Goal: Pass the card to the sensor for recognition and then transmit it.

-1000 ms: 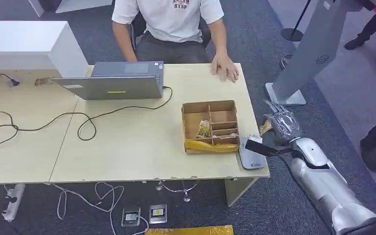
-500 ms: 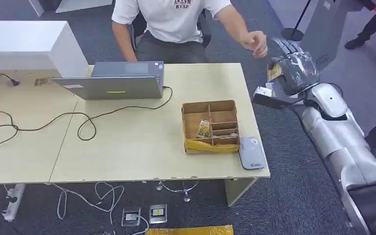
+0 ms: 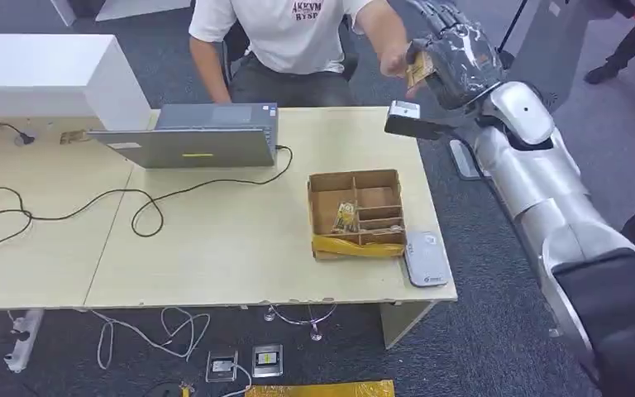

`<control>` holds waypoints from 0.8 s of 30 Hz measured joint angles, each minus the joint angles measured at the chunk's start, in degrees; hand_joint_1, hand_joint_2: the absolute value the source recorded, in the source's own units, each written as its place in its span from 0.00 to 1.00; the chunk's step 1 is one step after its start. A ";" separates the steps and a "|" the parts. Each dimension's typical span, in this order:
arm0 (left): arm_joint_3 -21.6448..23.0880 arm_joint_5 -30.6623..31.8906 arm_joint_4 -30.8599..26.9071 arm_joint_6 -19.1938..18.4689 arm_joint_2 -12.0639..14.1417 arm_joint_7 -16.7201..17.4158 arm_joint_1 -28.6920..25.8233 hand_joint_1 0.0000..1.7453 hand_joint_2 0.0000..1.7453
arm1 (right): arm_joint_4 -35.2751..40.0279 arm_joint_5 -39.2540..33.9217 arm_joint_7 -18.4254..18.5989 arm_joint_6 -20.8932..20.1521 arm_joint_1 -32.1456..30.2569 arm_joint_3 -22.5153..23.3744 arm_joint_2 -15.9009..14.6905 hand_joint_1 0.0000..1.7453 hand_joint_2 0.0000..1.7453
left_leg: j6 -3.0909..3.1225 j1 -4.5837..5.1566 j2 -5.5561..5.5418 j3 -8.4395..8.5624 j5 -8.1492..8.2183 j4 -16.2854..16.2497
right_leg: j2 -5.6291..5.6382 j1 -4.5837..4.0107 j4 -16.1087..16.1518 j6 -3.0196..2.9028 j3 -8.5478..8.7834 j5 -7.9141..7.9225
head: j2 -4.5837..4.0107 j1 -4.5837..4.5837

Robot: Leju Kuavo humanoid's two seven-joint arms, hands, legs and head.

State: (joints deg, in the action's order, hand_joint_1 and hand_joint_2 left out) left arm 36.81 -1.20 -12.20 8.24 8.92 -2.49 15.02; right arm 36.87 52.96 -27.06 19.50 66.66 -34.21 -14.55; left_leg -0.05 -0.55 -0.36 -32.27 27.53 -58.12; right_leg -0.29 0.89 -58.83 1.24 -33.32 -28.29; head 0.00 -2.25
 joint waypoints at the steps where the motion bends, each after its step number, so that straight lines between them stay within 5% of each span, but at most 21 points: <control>1: 0.02 0.02 0.00 -0.02 -0.02 0.00 0.02 0.00 0.00 | -0.59 0.00 0.00 -0.09 0.35 -0.07 0.55 1.00 1.00 | 0.00 0.00 0.01 0.00 0.00 0.00 | 0.01 0.00 -0.01 0.00 0.00 0.00 | 0.00 -0.02; 20: 0.09 -0.13 0.02 -0.33 -0.09 0.07 0.33 0.00 0.00 | -9.20 1.88 2.99 -4.24 3.34 -2.75 6.64 1.00 1.00 | 0.00 0.00 0.02 0.01 0.00 0.00 | 0.03 0.00 0.00 0.00 -0.01 0.00 | 0.00 0.00; 22: 0.09 -0.24 0.02 -0.17 -0.09 0.07 0.33 0.00 0.00 | -9.79 1.86 3.19 -4.26 3.34 -3.04 6.69 0.01 1.00 | 0.00 0.00 0.02 0.01 0.00 0.00 | 0.03 0.00 0.00 0.00 -0.01 0.00 | 0.00 0.00; 24: 0.09 -0.28 0.02 0.02 -0.09 0.07 0.31 0.00 0.00 | -10.34 1.86 3.41 -4.26 3.34 -3.28 6.86 0.00 1.00 | 0.00 0.00 0.02 0.01 0.00 0.00 | 0.03 0.00 0.00 0.00 -0.01 0.00 | 0.00 -0.02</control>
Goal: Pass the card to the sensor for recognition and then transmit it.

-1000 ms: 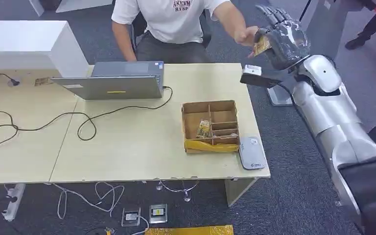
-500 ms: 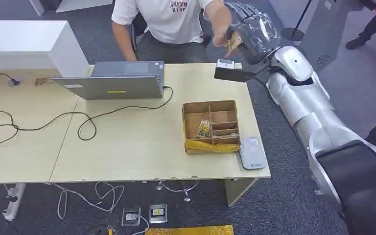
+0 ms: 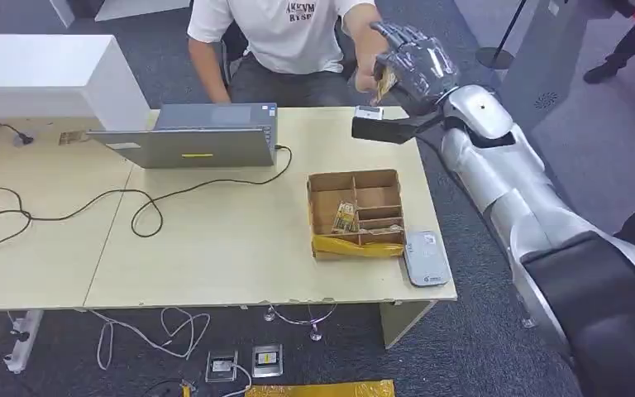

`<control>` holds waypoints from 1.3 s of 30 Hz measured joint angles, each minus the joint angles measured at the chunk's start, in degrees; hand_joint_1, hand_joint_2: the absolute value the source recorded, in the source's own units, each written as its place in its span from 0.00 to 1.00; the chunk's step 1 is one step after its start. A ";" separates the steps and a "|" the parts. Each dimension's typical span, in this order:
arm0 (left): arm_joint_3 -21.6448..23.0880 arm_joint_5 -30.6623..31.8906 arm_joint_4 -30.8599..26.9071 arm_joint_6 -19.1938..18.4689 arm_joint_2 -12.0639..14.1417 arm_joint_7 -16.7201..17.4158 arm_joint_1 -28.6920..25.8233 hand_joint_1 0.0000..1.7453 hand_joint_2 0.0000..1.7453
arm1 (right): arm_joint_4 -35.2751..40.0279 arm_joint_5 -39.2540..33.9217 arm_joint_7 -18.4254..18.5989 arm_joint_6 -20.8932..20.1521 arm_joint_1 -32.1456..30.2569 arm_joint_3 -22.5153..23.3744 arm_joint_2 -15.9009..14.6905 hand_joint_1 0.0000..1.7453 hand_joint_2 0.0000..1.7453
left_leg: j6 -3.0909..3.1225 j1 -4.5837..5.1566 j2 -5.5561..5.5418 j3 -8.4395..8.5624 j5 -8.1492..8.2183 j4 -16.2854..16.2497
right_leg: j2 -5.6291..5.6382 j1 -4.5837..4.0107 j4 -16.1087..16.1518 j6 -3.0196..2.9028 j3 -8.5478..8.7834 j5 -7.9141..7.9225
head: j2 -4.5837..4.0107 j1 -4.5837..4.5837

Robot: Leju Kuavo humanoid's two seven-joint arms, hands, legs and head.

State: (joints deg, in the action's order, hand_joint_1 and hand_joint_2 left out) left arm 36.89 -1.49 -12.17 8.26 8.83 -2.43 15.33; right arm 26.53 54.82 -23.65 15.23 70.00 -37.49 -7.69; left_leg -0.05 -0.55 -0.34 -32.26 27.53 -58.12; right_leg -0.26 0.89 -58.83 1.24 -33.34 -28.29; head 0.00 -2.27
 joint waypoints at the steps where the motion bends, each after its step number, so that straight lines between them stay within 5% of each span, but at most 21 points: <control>1: 0.00 0.00 0.00 0.07 -0.02 0.00 -0.01 0.00 0.00 | -0.35 -0.02 0.20 0.07 0.00 -0.04 0.07 0.00 1.00 | 0.00 0.00 0.00 0.00 0.00 0.00 | 0.02 0.00 0.00 0.00 0.00 0.00 | 0.00 0.00; 15: 0.00 -0.02 0.00 0.46 -0.07 0.00 -0.15 0.00 0.00 | -2.29 -0.79 0.13 3.50 0.01 -0.94 0.24 0.00 1.00 | 0.00 0.00 0.01 0.01 0.00 0.00 | 0.04 0.00 0.00 0.00 -0.02 0.00 | 0.00 0.02; 20: 0.00 -0.35 0.00 1.90 -0.09 0.00 -0.56 0.00 0.00 | -2.67 -9.06 -2.43 2.88 0.26 -0.15 0.04 0.00 1.00 | 0.00 0.00 0.03 0.03 0.00 -0.01 | 0.07 0.00 0.01 0.00 -0.03 0.00 | 0.00 0.00; 25: 0.00 -0.68 0.00 2.58 -0.28 -0.02 -1.14 0.00 0.00 | -2.64 -18.39 -5.20 -1.89 0.27 2.80 -0.26 0.00 1.00 | 0.00 0.00 0.03 0.03 0.00 -0.01 | 0.07 0.00 0.02 0.00 -0.03 0.00 | 0.00 0.00; 29: 0.00 -1.09 0.00 3.15 -0.31 -0.57 -1.71 0.00 0.00 | 0.51 -28.01 -4.87 -9.83 -1.72 5.47 -1.55 0.00 1.00 | 0.00 0.00 0.03 0.07 0.00 -0.01 | 0.06 -0.01 0.03 0.00 0.00 0.00 | 0.00 0.02; 32: 0.00 -1.62 0.02 3.23 -0.11 -1.12 -2.36 0.00 0.00 | 7.81 -36.78 -0.62 -18.83 -6.52 6.93 -4.11 0.00 1.00 | 0.00 0.00 0.02 0.07 0.01 -0.02 | 0.04 0.00 0.05 0.00 0.00 0.00 | 0.00 0.02; 39: 0.00 -2.40 0.07 3.52 0.81 -1.44 -2.70 0.00 0.00 | 25.01 -42.78 7.81 -29.21 -17.91 9.84 -10.41 0.00 1.00 | -0.02 0.00 0.03 0.06 0.03 -0.02 | 0.07 0.00 0.07 0.00 -0.01 0.00 | 0.00 0.04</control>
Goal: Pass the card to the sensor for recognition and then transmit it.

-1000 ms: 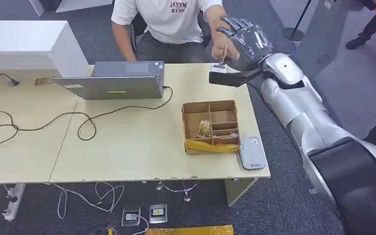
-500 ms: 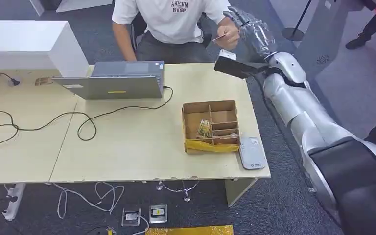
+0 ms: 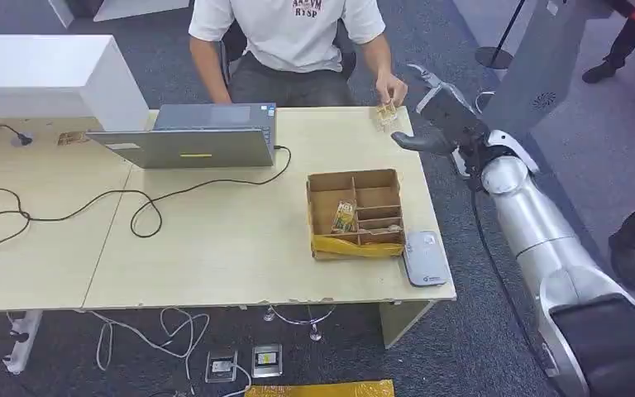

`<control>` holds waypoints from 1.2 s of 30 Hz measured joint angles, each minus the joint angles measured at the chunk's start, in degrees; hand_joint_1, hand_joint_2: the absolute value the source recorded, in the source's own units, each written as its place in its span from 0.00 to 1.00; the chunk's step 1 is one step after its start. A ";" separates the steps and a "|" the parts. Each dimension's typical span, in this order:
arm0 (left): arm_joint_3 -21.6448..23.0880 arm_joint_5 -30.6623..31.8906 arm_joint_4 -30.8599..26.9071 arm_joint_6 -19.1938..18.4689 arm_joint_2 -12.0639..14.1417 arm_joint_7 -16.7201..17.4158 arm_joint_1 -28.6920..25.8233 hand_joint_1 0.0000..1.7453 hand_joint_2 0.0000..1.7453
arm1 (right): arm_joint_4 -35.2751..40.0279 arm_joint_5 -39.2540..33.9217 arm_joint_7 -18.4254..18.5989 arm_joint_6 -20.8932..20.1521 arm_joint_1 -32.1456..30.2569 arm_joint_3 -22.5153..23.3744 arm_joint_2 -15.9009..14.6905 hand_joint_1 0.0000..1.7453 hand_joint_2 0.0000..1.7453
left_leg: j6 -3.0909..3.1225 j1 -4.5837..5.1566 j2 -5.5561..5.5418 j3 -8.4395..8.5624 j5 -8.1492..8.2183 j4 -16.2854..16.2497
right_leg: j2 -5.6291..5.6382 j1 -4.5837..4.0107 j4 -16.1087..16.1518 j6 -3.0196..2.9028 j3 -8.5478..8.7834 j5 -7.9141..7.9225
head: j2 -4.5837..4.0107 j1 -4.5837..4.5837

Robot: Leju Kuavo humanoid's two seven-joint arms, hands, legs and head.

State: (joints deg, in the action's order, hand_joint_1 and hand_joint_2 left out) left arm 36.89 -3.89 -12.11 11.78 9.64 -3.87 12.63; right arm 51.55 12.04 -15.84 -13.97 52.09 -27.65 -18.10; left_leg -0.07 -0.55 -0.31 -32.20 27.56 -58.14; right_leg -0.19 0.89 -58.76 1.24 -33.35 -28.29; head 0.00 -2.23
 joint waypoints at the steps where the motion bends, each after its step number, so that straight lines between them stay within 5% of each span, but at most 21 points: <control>1: 0.00 -0.02 0.00 0.09 0.11 -0.02 -0.04 0.00 0.00 | 2.08 -0.31 0.79 -0.87 -1.32 0.39 -0.87 0.00 1.00 | 0.00 0.00 0.00 0.00 0.00 0.00 | 0.00 0.00 0.00 0.00 0.00 0.00 | 0.00 -0.07; 16: -0.07 -0.92 0.02 0.72 1.44 -0.07 -1.36 0.00 0.00 | 23.29 6.45 5.11 -1.96 -16.15 1.66 -9.96 0.00 1.00 | -0.01 0.00 0.01 -0.05 0.01 0.01 | -0.02 0.00 0.00 0.00 0.00 0.00 | 0.00 -0.02; 36: -0.20 -1.53 0.02 -0.57 1.92 0.24 -1.42 0.00 0.00 | 24.78 28.21 3.43 7.80 -22.54 -4.85 -11.51 0.00 1.00 | -0.01 -0.01 0.00 -0.10 0.01 0.02 | -0.03 0.00 0.00 -0.01 -0.03 -0.02 | 0.00 -0.04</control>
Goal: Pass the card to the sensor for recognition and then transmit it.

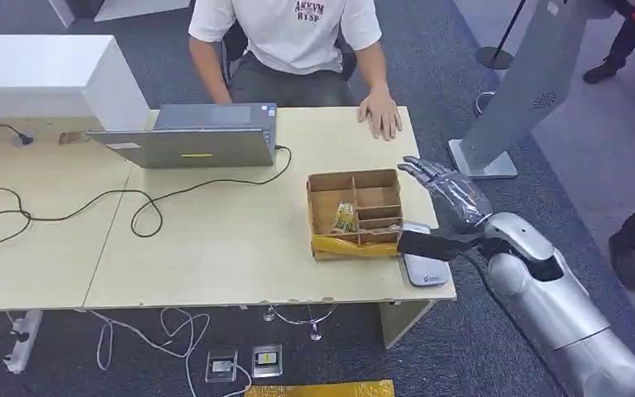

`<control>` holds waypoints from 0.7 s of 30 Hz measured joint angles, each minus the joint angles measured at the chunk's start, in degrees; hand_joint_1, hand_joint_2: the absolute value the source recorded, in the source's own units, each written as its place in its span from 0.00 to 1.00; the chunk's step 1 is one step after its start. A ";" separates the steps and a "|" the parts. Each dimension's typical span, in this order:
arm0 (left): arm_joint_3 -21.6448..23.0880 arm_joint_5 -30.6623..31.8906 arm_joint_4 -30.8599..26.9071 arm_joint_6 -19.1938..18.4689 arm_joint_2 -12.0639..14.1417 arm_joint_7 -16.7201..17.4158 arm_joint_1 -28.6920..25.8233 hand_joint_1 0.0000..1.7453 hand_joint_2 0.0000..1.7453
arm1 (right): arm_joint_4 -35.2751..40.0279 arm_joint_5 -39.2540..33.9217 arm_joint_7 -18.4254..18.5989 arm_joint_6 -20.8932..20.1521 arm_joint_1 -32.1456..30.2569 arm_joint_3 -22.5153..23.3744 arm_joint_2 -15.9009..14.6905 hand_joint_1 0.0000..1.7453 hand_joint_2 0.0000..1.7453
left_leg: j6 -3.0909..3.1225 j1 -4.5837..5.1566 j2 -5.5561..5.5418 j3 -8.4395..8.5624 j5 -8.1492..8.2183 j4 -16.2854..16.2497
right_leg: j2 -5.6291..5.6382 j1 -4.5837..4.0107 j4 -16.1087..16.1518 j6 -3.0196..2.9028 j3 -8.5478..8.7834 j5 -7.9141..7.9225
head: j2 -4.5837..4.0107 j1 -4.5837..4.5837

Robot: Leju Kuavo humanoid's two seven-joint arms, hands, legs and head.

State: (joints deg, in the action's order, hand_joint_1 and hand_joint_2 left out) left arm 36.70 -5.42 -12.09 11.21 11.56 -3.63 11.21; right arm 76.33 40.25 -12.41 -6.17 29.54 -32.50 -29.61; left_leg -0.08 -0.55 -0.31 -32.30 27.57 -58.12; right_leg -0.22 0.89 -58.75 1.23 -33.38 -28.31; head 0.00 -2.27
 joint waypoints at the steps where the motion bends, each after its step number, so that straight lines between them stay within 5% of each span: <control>1: -0.02 -0.07 0.00 0.00 0.07 0.02 -0.01 0.00 0.00 | -0.35 0.69 -0.18 0.36 -0.22 -0.46 -0.07 0.00 1.00 | 0.00 0.00 0.00 -0.01 0.00 0.00 | 0.00 0.00 0.00 0.00 0.00 0.00 | 0.00 0.02; 21: -0.07 0.09 0.00 0.00 0.15 1.03 0.02 0.00 0.00 | -5.42 7.55 -0.24 4.07 -2.01 -5.97 0.63 0.00 1.00 | 0.00 0.00 0.00 -0.03 0.00 0.00 | -0.01 0.00 -0.01 0.00 -0.01 0.00 | 0.00 0.02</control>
State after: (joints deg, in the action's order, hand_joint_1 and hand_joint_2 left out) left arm 36.63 -5.33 -12.09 11.21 11.72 -2.60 11.23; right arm 70.90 47.80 -12.66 -2.10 27.53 -38.47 -28.98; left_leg -0.08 -0.55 -0.31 -32.33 27.57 -58.12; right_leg -0.24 0.89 -58.76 1.23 -33.39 -28.31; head 0.00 -2.25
